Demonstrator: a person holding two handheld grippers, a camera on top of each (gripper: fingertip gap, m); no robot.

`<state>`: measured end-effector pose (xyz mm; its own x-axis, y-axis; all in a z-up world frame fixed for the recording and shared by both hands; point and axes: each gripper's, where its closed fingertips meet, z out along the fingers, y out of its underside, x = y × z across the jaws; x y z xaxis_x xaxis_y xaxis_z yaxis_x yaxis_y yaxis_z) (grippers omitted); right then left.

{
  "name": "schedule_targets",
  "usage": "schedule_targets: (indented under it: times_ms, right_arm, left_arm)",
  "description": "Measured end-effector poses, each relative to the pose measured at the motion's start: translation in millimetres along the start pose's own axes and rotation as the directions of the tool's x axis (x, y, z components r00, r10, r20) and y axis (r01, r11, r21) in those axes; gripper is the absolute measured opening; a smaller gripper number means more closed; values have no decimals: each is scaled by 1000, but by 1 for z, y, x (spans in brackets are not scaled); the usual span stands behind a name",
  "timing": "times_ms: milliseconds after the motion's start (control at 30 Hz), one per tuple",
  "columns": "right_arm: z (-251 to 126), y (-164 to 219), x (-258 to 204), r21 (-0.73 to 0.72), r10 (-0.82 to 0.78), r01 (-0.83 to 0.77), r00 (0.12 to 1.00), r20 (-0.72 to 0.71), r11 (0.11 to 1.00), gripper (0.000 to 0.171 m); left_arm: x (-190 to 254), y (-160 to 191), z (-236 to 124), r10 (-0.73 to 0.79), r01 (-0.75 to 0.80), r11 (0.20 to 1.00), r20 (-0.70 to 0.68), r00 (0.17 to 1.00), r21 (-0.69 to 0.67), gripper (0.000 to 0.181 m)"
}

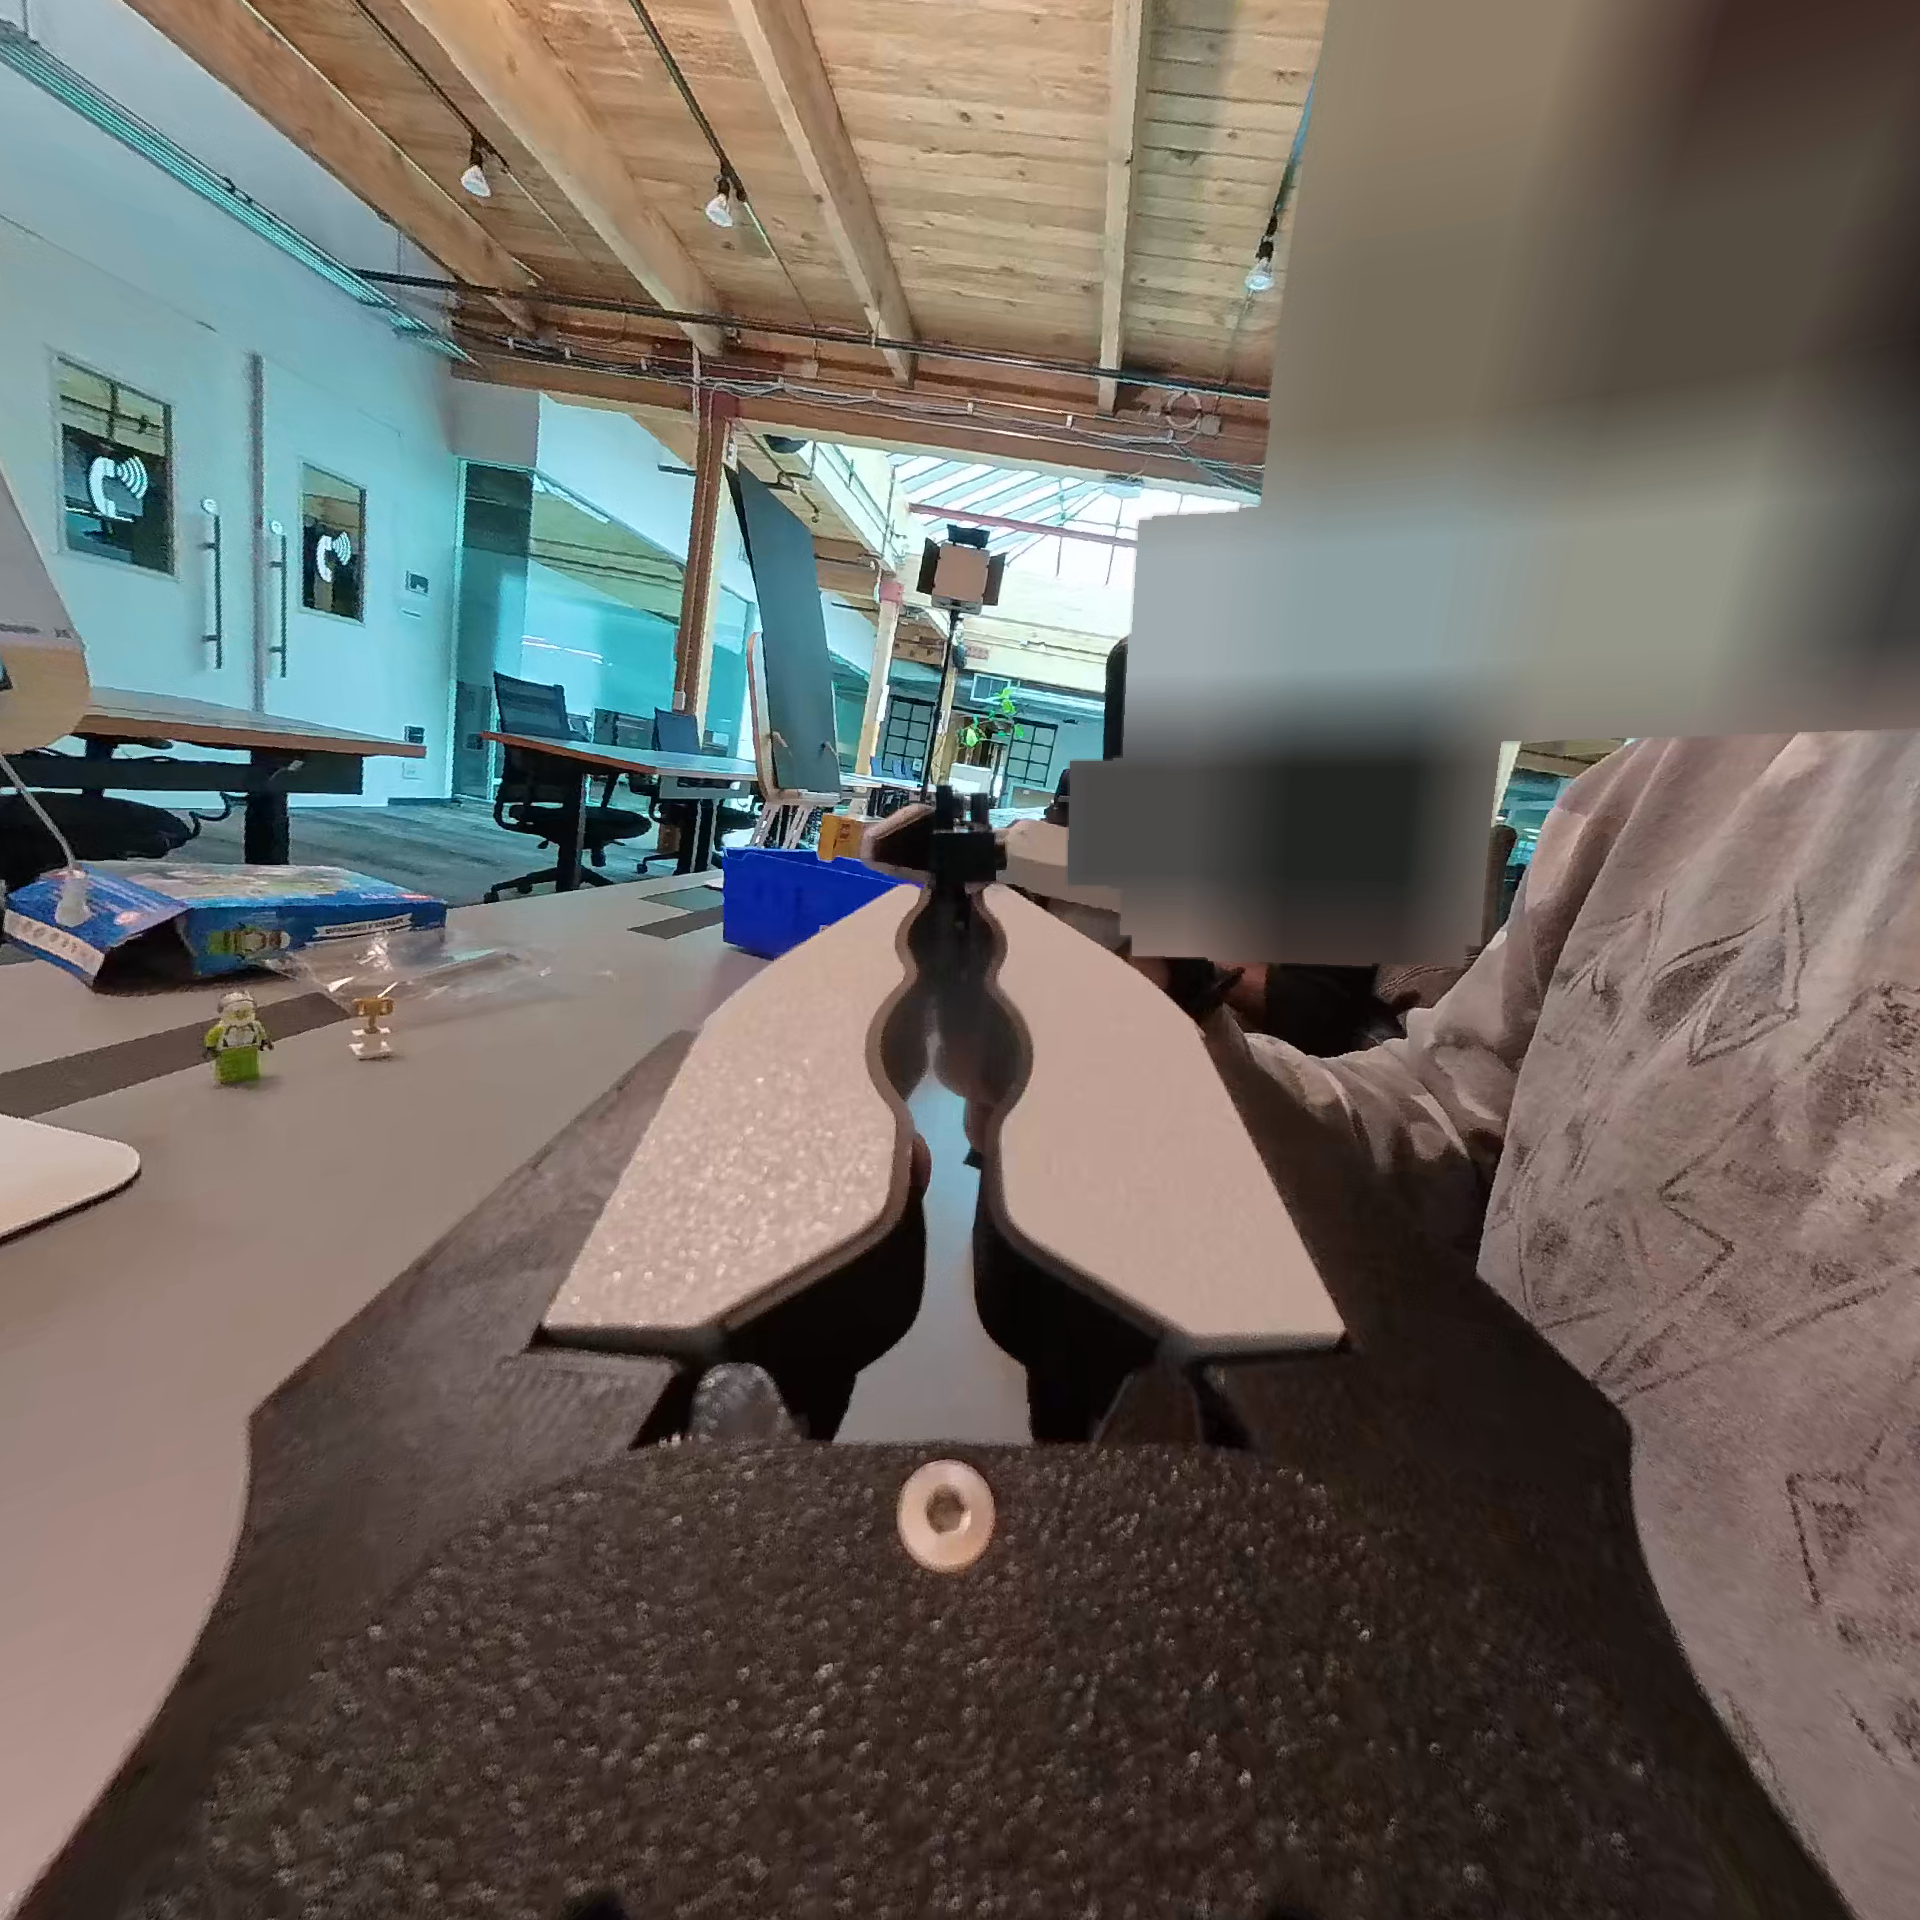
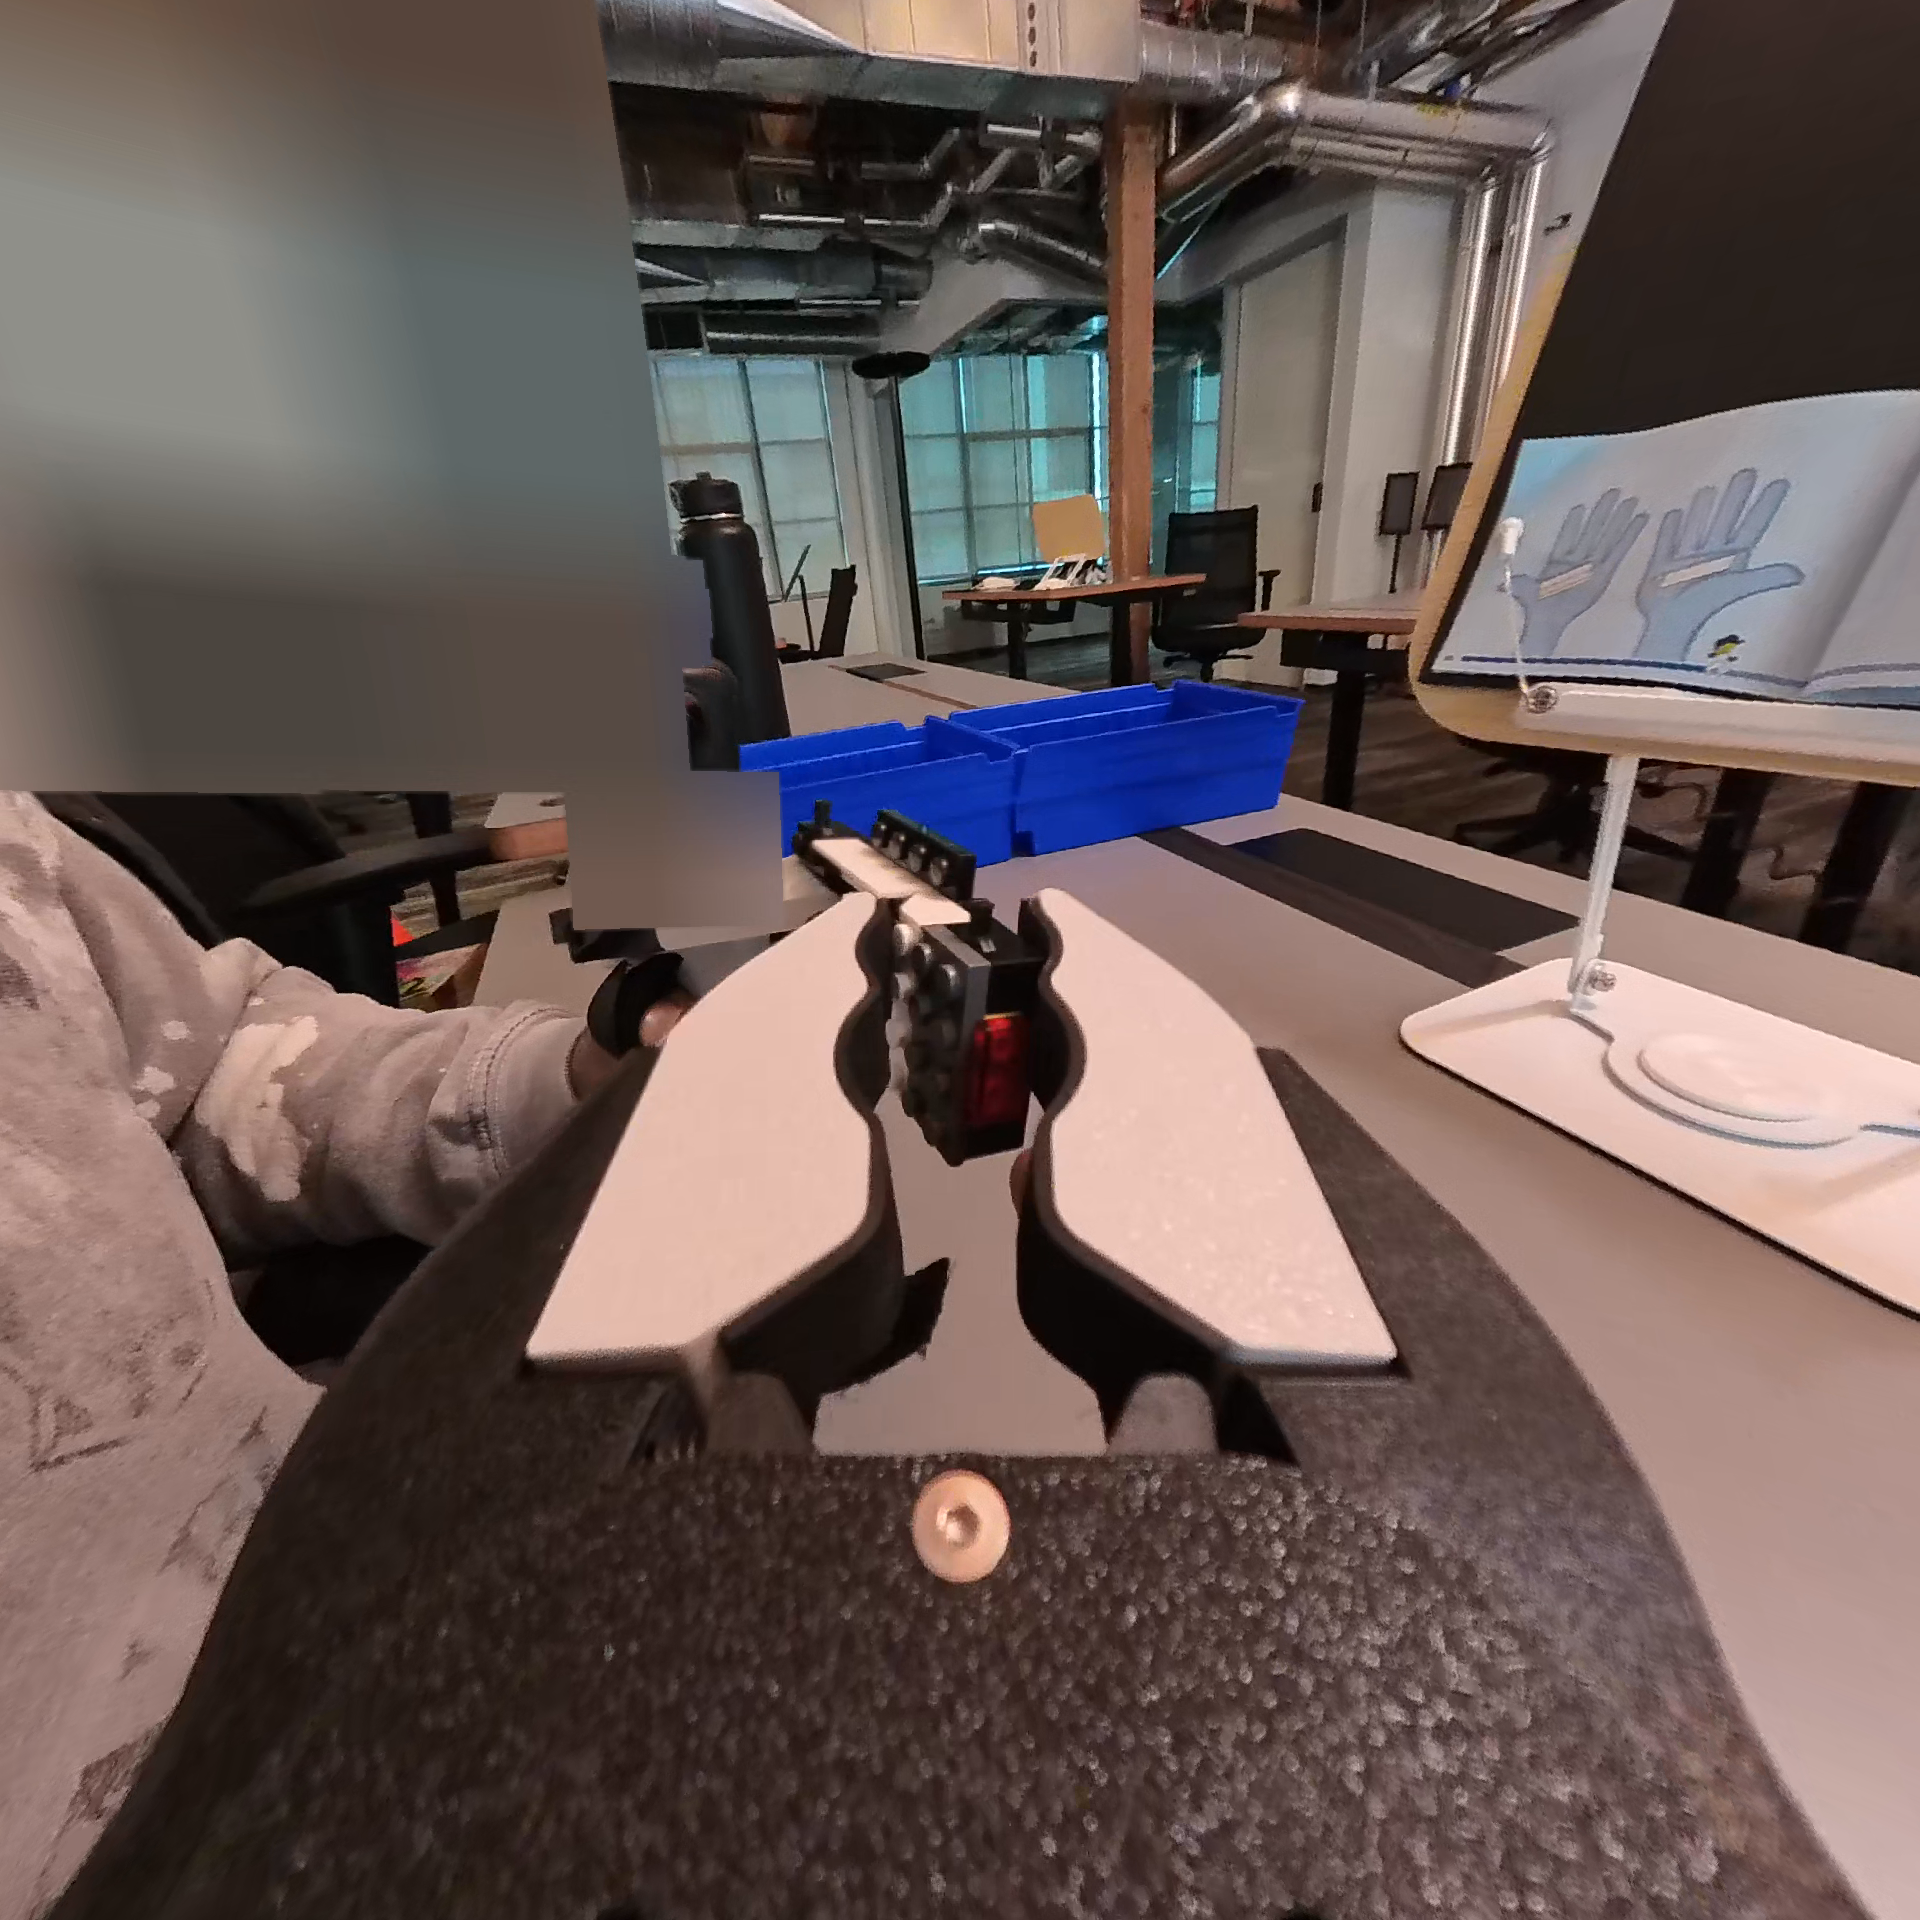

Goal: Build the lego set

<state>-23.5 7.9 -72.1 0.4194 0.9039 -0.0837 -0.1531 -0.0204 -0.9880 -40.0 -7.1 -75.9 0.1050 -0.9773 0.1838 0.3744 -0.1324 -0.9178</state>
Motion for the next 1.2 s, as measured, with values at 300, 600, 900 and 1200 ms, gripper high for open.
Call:
schedule_targets:
  times_ms: [300,600,900,1200]
  right_arm:
    - [-3,-5,-11,70,-92,88,994,65,994,23]
    - [-18,3,19,-27,-136,137,990,23,990,39]
    - [-24,61,62,-476,-500,493,857,124,728,56]
    - [-12,97,67,-558,-505,594,799,327,579,48]
  left_arm:
    - [11,-3,-2,139,-140,990,-40,990,-32,5]
    - [-37,3,-12,-160,165,986,166,973,-19,4]
    - [-80,60,-13,-728,760,649,302,615,17,5]
    - [-80,68,-14,-807,831,554,281,520,53,4]
